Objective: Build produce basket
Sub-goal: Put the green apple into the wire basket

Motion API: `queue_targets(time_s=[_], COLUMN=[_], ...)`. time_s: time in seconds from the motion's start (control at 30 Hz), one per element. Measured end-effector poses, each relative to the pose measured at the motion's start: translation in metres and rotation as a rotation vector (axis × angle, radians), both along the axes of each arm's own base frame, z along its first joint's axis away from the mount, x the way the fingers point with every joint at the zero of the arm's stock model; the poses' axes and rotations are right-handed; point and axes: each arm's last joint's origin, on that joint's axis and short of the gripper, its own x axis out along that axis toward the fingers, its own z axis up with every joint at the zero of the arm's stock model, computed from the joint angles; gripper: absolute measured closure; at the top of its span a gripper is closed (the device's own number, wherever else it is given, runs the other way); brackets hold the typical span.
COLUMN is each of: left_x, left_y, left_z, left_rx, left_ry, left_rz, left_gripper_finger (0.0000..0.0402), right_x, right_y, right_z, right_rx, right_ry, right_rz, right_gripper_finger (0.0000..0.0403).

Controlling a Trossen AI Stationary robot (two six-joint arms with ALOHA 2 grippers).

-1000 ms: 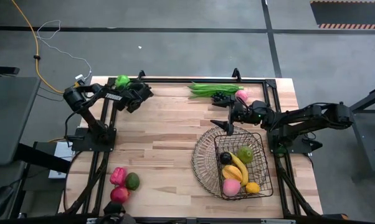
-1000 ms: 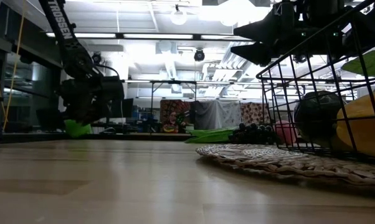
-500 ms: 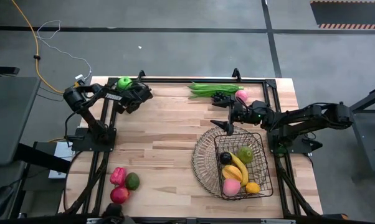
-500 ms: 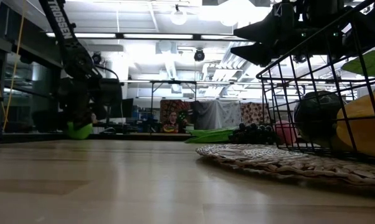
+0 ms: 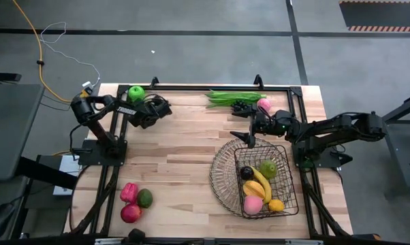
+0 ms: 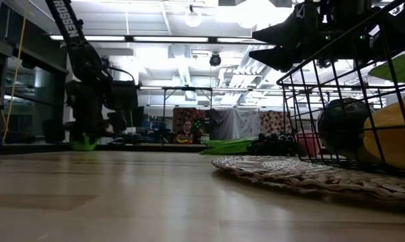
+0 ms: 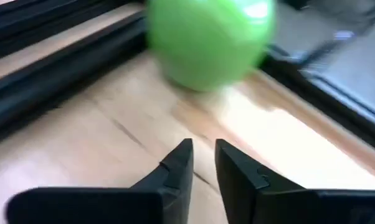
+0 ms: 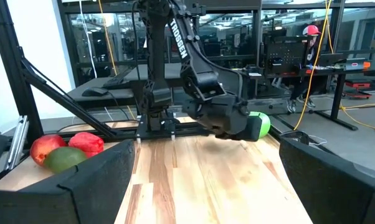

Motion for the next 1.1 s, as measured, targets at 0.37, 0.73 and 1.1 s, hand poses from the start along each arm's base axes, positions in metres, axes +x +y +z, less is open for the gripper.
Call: queue_targets(time_s=[0.37,0.73,1.1], left_x=[0.037,0.014,0.012], left_y=[-0.011,0.083,0.121], left_z=[0.048,0.134,0.123], left_rx=[0.18,-0.312,-0.699], left_ry=[0.335,0.644,0.505], left_rz=[-0.26,-0.482,-0.56], left_gripper_finger=[0.0401,0.0401,0.0401], right_x=[0.0,0.0,0.0], right_y=[0.0,0.0,0.0], right_z=[0.0,0.0,0.0], right_rx=[0.0,0.02,0.034], right_ry=[0.0,-0.002,-0.003], right_rz=[0.0,0.002,0.001], right_gripper_finger=[0.0015,0.0015,0.0015])
